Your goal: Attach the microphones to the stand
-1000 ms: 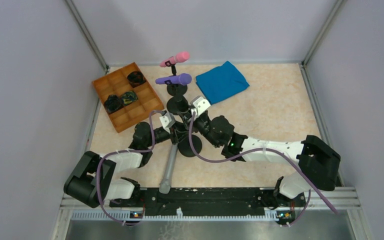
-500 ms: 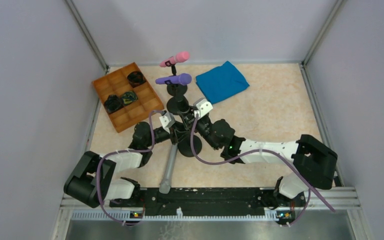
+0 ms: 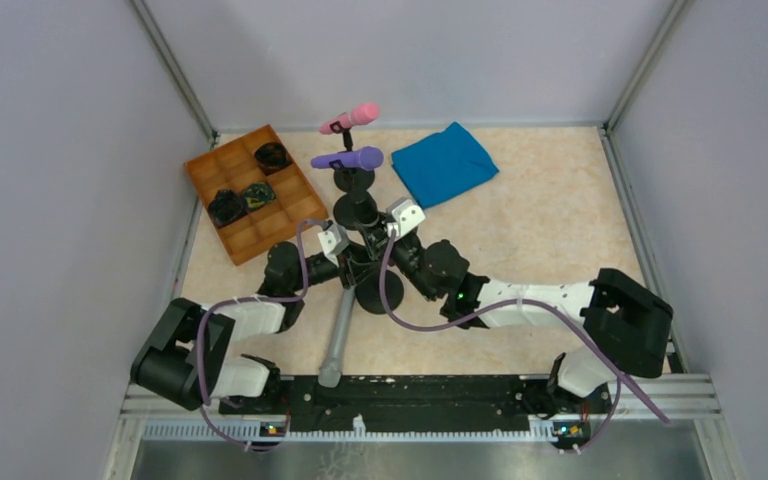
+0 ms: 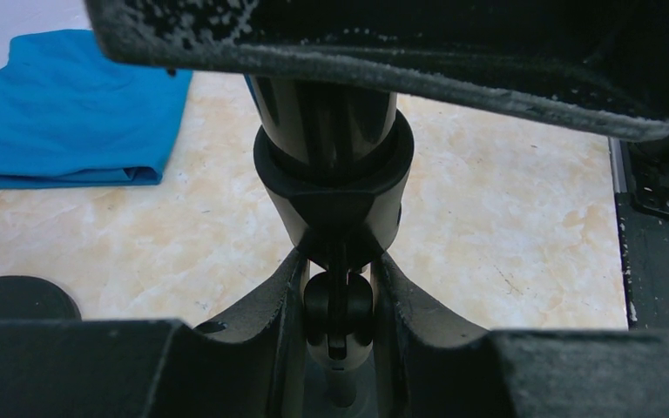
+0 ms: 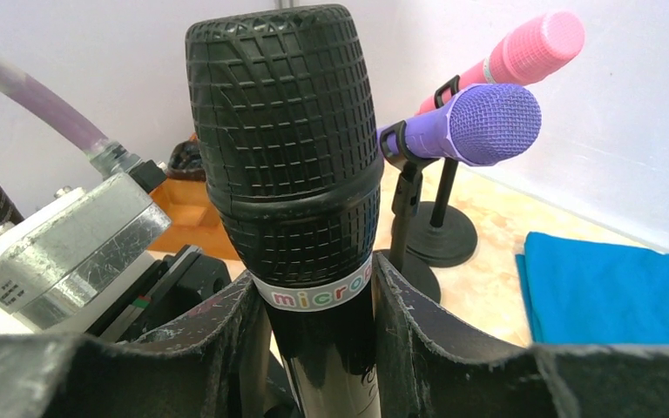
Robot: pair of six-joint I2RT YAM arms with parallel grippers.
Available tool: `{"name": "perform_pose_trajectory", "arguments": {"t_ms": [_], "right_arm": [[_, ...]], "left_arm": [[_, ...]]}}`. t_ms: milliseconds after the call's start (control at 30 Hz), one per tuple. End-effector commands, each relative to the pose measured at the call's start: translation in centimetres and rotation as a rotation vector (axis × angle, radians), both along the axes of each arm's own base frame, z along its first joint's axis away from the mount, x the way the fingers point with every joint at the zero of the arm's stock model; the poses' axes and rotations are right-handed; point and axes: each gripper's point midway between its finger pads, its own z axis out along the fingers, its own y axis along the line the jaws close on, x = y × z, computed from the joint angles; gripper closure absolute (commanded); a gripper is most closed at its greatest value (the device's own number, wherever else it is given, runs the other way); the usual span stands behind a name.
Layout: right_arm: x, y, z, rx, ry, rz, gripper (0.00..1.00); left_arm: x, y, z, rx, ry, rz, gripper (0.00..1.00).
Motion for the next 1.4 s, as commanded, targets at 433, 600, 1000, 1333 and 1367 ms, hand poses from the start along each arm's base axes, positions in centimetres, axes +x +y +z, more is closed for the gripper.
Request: {"name": "perform_pose_trajectory", "arguments": {"t_ms": [433, 600, 1000, 1333, 1367], "right_arm": [[-6.3, -2.6, -16.0, -0.804, 0.082, 0.236, 1.00], [-6.2, -3.1, -16.3, -0.895, 0.042, 0.261, 1.00], [-6.7, -5.8, -20.4, -1.008, 0.115, 0.239, 1.00], [-6.8, -7.2, -22.8, -1.052, 0.154, 0.228, 1.00], [-6.8, -7.4, -22.9, -1.054, 0.157, 0.227, 1.00]], "left_arm": [[2.2, 0.5, 0.9, -0.013, -0.057, 0.028, 1.00], [2.2, 0.6, 0.8, -0.017, -0.054, 0.031, 1.00], [2.3, 1.0, 0.7, -0.016, -0.061, 0.062, 1.00], [2.7, 1.9, 0.7, -0.001, -0.069, 0.132, 1.00], [2.8, 1.9, 0.6, 0.002, -0.069, 0.134, 1.00]]}}
